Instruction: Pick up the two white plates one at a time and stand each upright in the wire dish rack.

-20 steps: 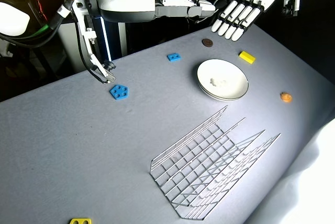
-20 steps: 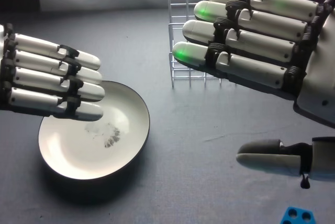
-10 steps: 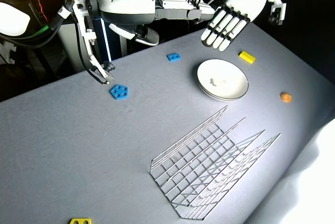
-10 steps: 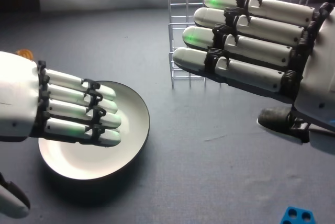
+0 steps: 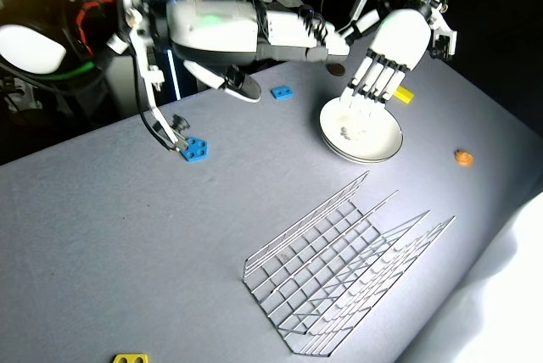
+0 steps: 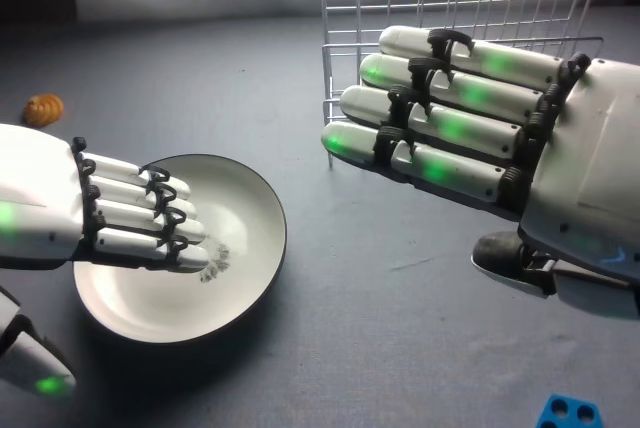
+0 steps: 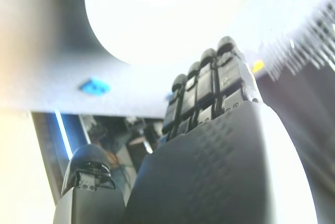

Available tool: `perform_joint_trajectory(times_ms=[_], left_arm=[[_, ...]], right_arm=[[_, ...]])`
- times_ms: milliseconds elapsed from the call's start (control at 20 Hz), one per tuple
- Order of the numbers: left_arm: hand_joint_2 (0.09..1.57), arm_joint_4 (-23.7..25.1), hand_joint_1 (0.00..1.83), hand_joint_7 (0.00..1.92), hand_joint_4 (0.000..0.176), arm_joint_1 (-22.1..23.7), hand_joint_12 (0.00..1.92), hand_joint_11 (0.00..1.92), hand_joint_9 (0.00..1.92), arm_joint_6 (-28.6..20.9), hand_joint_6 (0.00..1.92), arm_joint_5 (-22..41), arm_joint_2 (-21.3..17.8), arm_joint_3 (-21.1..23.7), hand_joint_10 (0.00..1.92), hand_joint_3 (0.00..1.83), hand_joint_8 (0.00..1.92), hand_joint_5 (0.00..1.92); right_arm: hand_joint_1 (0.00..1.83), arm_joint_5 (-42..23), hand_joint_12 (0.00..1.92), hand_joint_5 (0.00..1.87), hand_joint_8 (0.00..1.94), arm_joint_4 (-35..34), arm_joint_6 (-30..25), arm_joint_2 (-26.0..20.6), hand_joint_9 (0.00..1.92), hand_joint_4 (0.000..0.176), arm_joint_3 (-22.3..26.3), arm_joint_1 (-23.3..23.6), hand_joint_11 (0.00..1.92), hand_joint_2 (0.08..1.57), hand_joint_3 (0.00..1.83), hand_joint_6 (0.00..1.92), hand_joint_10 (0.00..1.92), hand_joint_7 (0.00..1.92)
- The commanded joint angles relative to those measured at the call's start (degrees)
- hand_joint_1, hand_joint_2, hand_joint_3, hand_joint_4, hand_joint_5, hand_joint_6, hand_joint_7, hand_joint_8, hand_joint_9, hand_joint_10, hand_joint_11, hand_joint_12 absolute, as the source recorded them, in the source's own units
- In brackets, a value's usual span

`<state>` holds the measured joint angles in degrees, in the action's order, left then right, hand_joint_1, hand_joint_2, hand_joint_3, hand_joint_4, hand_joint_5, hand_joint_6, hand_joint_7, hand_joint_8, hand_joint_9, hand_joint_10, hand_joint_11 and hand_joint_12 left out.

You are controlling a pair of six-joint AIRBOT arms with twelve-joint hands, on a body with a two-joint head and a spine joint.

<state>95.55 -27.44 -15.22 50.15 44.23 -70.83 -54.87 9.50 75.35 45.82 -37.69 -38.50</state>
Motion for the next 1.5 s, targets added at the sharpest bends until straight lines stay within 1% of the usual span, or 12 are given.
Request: perform_joint_trajectory(times_ms=[0,100,200,250,400,550,850,1050,1100,1150,1400,1450], left_arm=[[1.08,-3.9,0.0,0.0,0.0,0.1,0.01,0.02,0.0,0.1,0.0,2.5,-0.1,-0.6,0.0,0.01,0.0,0.0],[1.08,-4.3,0.0,0.0,0.0,-0.7,0.01,0.01,0.0,0.5,0.0,3.6,-0.1,-1.5,0.0,0.01,0.0,0.0],[1.09,-4.9,0.0,0.0,0.0,-2.7,0.02,0.03,0.0,2.4,0.0,4.5,-0.1,-2.9,0.0,0.02,0.0,0.0],[1.09,-5.0,0.0,0.0,0.0,-3.6,0.02,0.03,0.0,3.1,0.0,4.5,0.2,-3.7,0.0,0.02,0.0,0.0],[1.08,-5.0,0.0,0.0,0.0,-5.1,0.02,0.02,0.0,3.3,0.0,4.3,1.2,-5.9,0.0,0.01,0.0,0.0],[1.08,-5.0,0.0,0.0,0.0,-5.8,0.02,0.02,0.0,3.7,0.0,5.2,2.0,-7.6,0.0,0.01,0.0,0.0],[1.09,-5.0,0.0,0.0,0.0,-8.0,0.01,0.01,0.0,4.5,0.0,6.2,3.5,-11.0,0.0,0.01,0.0,0.0],[1.09,-5.0,0.0,0.0,0.0,-9.0,0.01,0.02,0.0,5.5,0.0,6.2,3.8,-11.5,0.0,0.01,0.0,0.0],[1.09,-5.0,0.0,0.0,0.0,-9.3,0.01,0.02,0.0,5.7,0.0,6.1,3.9,-11.5,0.0,0.01,0.0,0.0],[1.09,-5.0,0.0,0.0,0.0,-9.5,0.02,0.03,0.0,5.8,0.0,6.0,4.0,-11.5,0.0,0.01,0.0,0.0],[1.09,-5.0,0.0,0.0,0.0,-10.5,0.0,0.0,0.0,6.3,0.0,5.7,4.4,-11.2,0.0,0.01,0.0,0.0],[1.11,-5.0,0.0,0.0,0.0,-10.7,0.0,0.0,0.0,6.4,0.0,5.5,4.5,-11.1,0.0,0.01,0.0,0.0]], right_arm=[[1.13,-9.0,0.0,0.0,0.0,-0.6,0.3,0.0,0.0,0.0,-0.2,0.7,0.0,1.03,0.0,0.0,0.0,0.0],[1.11,-6.5,0.0,0.0,0.0,-1.2,-1.8,0.1,0.0,0.0,-0.3,1.6,0.0,1.03,0.0,0.0,0.0,0.0],[1.13,-6.5,0.0,0.0,0.0,-4.1,-5.5,0.4,0.0,0.0,-0.7,1.8,0.0,1.03,0.0,0.0,0.0,0.0],[1.13,-6.5,0.0,0.0,0.0,-4.1,-6.2,0.6,0.0,0.0,-1.1,2.0,0.0,1.03,0.0,0.0,0.0,0.0],[1.14,-5.4,0.0,0.0,0.0,-3.3,-6.3,1.3,0.0,0.0,-2.4,2.1,0.0,1.04,0.0,0.0,0.0,0.0],[1.09,-3.5,0.0,0.0,0.0,-2.3,-6.2,1.7,0.0,0.0,-3.6,1.8,0.0,1.05,0.0,0.0,0.0,0.0],[1.11,-3.2,0.0,0.0,0.0,-0.9,-6.2,1.7,0.0,0.0,-3.6,1.0,0.0,1.05,0.0,0.0,0.0,0.0],[1.16,-3.2,0.0,0.0,0.0,-0.7,-6.3,1.7,0.0,0.0,-3.6,0.8,0.0,1.08,0.01,0.0,0.0,0.0],[1.13,-3.2,0.0,0.0,0.0,-0.7,-6.3,1.7,0.0,0.0,-3.6,0.7,0.0,1.08,0.01,0.0,0.0,0.0],[1.16,-3.2,0.0,0.0,0.0,-0.6,-6.3,1.7,0.0,0.0,-3.6,0.7,0.0,1.08,0.01,0.0,0.0,0.0],[1.16,-3.2,0.0,0.0,0.0,-0.1,-6.0,1.7,0.0,0.0,-3.7,0.5,0.0,1.06,0.0,0.0,0.0,0.0],[1.13,-3.2,0.0,0.0,0.0,-0.1,-5.9,1.7,0.0,0.0,-3.7,0.5,0.0,1.08,0.0,0.0,0.0,0.0]])
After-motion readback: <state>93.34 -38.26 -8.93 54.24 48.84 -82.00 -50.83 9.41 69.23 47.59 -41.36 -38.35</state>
